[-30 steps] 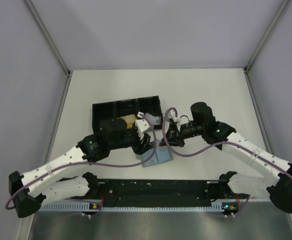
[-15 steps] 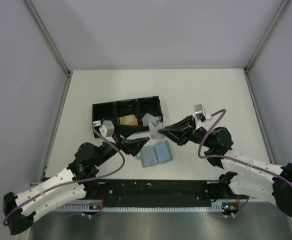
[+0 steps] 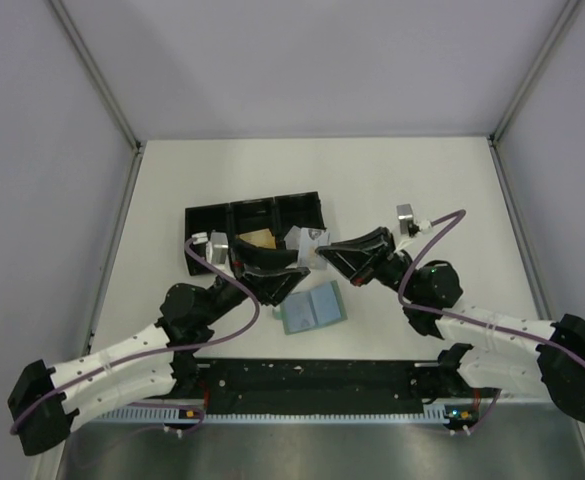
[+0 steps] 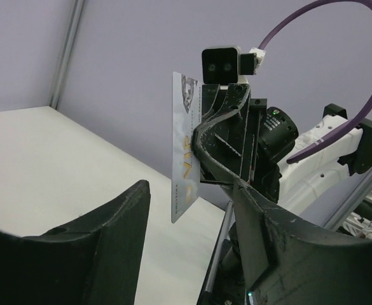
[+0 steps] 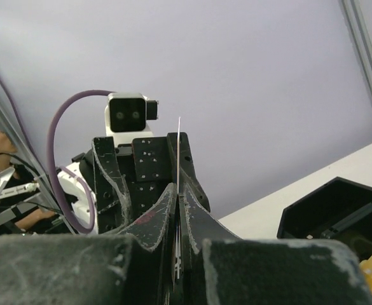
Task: Take the credit cards out of the card holder
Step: Place the credit card in the storage box.
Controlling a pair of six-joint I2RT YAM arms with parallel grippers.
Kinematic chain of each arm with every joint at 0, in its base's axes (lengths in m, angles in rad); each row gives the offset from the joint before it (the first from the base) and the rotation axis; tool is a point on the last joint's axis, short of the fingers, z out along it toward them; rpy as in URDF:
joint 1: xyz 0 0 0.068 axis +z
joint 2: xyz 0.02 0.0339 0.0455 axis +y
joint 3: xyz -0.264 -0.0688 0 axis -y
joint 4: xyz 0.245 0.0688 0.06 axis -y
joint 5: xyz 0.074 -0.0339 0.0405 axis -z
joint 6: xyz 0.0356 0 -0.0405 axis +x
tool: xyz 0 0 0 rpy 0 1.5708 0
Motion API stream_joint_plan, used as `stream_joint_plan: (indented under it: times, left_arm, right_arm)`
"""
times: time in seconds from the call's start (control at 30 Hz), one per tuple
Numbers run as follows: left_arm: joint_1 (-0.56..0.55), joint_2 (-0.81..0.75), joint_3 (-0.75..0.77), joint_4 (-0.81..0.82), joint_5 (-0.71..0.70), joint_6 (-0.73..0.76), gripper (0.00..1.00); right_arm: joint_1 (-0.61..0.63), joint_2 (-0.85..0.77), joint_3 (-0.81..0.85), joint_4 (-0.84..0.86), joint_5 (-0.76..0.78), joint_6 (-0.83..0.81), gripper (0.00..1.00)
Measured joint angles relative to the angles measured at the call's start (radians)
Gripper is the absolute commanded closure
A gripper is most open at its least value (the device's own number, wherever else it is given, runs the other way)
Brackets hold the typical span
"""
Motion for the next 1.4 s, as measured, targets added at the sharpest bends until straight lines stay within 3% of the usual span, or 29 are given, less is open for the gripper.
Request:
stream_joint_plan:
  times: [0.13, 0.2, 0.4, 0.5, 0.6, 0.7, 0.8, 0.9, 1.0, 1.13, 1.4]
  left_arm:
    - [0.0, 0.016, 0.0, 0.033, 0.013, -0.027, 0.49]
    - [0.0, 0.021, 0.0, 0.04, 0.018, -0.037, 0.57]
    - [0.002, 0.043, 0.0, 0.045, 0.016, -0.061, 1.0]
    - [0.004, 0.041, 0.0, 0.037, 0.012, -0.06, 1.0]
    - [0.004, 0.018, 0.002, -0.013, 0.002, -0.053, 1.0]
    - [0.003, -0.026, 0.011, -0.11, -0.013, -0.027, 1.0]
    - [0.02, -0.071, 0.051, -0.253, -0.021, 0.021, 1.0]
    - [0.064, -0.077, 0.138, -0.423, 0.015, 0.079, 1.0]
    - [0.108, -0.045, 0.245, -0.595, 0.084, 0.153, 1.0]
    - [0.134, 0.033, 0.383, -0.83, 0.191, 0.267, 1.0]
    - [0.135, 0.167, 0.536, -1.168, 0.343, 0.469, 1.0]
  right_arm:
    - [0.004, -0.002, -0.006, 0.012, 0.019, 0.003, 1.0]
    - [0.004, -0.002, -0.009, 0.013, 0.027, 0.005, 1.0]
    - [0.005, -0.002, -0.011, 0.018, 0.03, 0.017, 1.0]
    - [0.005, -0.002, -0.011, 0.019, 0.029, 0.019, 0.98]
    - [0.006, -0.003, -0.024, 0.02, 0.029, 0.018, 0.81]
    - [-0.01, -0.01, -0.051, 0.015, 0.026, 0.021, 0.58]
    - [-0.053, -0.042, -0.072, 0.006, 0.002, 0.022, 0.44]
    - [-0.112, -0.117, -0.071, -0.037, -0.048, -0.007, 0.37]
    - [-0.154, -0.216, -0.032, -0.204, -0.137, -0.101, 0.33]
    - [-0.163, -0.296, 0.119, -0.598, -0.254, -0.334, 0.32]
    - [-0.163, -0.268, 0.332, -1.143, -0.415, -0.713, 0.32]
